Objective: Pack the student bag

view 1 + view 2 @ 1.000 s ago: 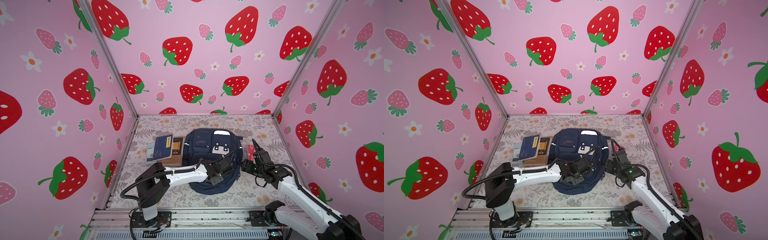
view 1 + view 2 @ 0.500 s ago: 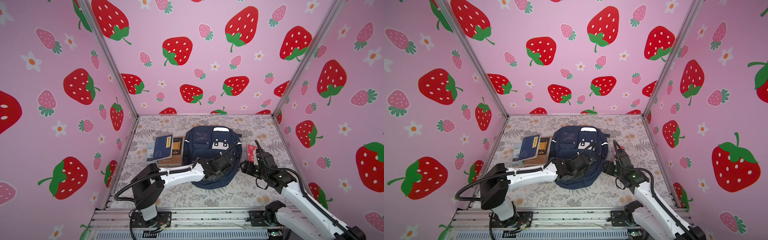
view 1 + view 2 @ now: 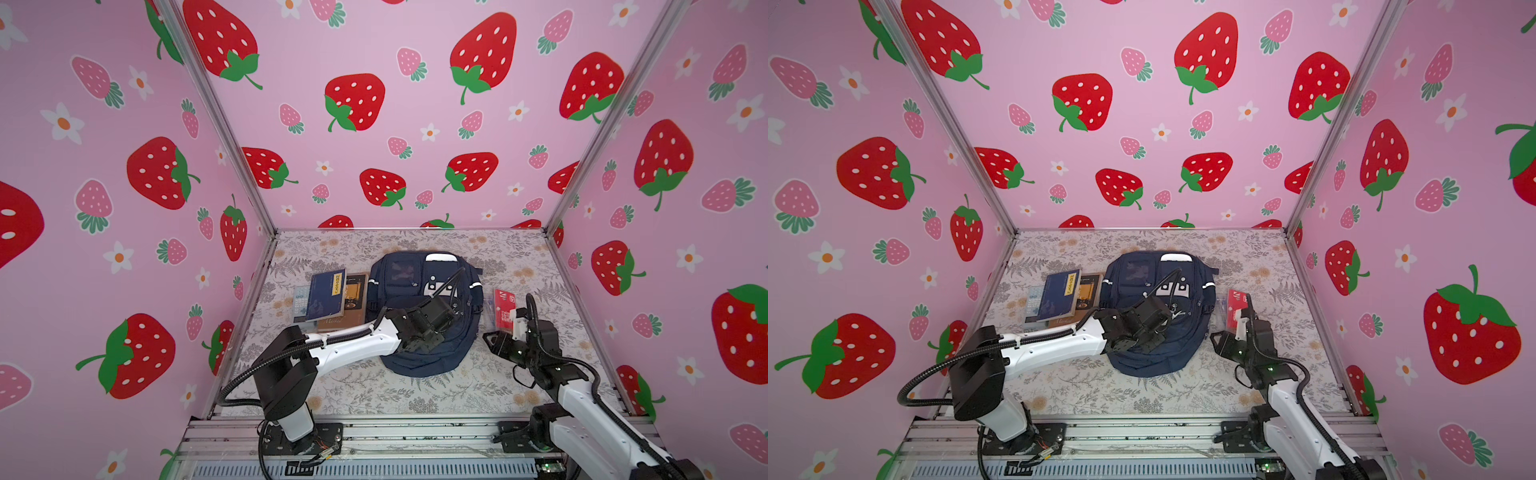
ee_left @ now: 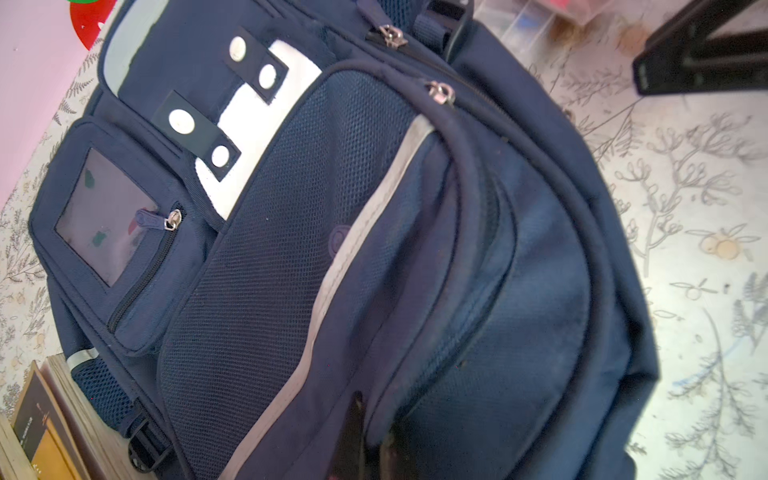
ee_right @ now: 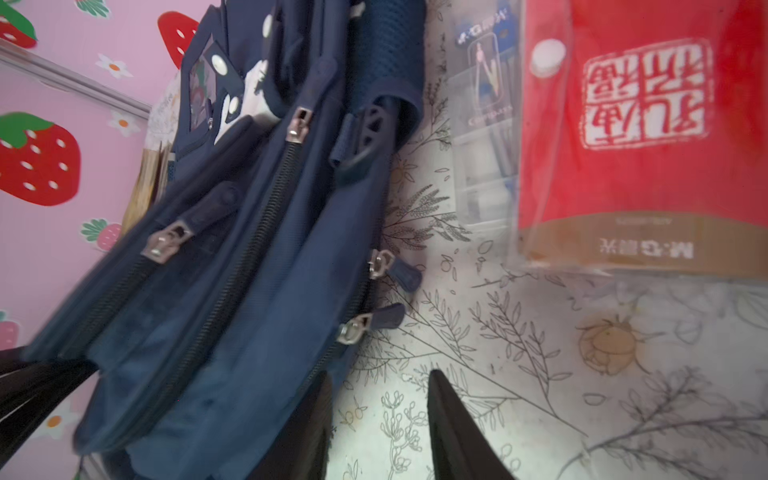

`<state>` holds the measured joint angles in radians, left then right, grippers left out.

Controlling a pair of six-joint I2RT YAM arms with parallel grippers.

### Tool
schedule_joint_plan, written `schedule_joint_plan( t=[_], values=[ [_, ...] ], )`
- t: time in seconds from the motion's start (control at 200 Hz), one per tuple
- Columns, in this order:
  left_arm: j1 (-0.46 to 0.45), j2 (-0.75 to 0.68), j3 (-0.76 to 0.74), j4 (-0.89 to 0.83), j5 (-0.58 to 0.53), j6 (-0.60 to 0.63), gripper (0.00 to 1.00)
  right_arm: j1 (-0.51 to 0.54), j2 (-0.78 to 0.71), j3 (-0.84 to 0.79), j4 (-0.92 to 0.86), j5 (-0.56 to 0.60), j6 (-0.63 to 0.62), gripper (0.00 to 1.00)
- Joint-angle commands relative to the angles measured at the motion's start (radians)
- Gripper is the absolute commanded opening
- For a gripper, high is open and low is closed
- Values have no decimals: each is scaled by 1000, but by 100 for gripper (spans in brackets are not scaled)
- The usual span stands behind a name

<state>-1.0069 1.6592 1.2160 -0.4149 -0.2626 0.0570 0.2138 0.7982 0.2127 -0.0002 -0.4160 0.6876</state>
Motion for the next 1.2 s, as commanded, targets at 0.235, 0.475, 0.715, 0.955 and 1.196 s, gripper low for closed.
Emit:
schedule_joint_plan(
  t=[0.235, 0.475, 0.715, 0.955, 1.196],
  values=[
    [99, -114, -18, 75, 191, -70, 0, -148, 85, -97, 447, -393, 74, 49],
    [135, -165, -36, 102, 298, -85, 0, -167, 219, -132, 685, -497, 140, 55],
    [159, -201, -55, 130, 347, -114, 0, -169, 328, -107, 802, -515, 168, 60],
    [181, -203, -50, 131, 382, -141, 0, -167, 419, -117, 959, -555, 234, 64],
    [210, -220, -62, 159, 442, -180, 0, -150, 468, -117, 1039, -573, 260, 69]
  ],
)
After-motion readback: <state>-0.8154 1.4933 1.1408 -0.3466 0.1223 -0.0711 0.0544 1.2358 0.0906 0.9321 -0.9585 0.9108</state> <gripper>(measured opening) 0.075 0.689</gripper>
